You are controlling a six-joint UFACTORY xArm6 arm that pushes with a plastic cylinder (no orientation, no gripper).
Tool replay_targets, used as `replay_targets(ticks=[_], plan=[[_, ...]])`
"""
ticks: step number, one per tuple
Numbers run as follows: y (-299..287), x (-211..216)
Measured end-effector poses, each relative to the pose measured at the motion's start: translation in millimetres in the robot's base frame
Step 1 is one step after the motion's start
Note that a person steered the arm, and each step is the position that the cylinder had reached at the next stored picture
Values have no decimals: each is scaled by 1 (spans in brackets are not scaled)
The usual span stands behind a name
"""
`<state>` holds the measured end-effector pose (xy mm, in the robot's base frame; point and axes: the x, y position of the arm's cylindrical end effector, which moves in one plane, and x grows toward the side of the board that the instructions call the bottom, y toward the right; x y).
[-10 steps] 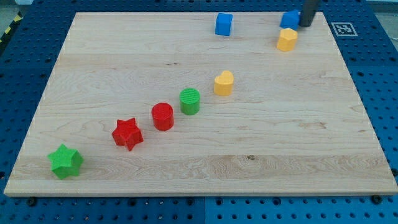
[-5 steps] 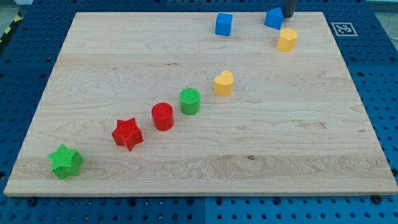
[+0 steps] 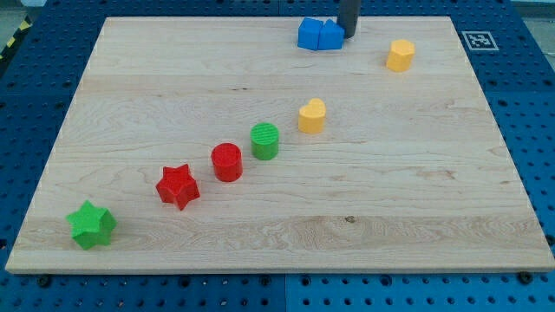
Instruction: Slide the blue triangle to the blue cube
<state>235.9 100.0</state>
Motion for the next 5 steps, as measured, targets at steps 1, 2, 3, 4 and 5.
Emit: replay_targets(ticks=[1,2,3,4,5], plan=[[-8,1],[-11,1],[-19,1],[-17,15],[-7,42]])
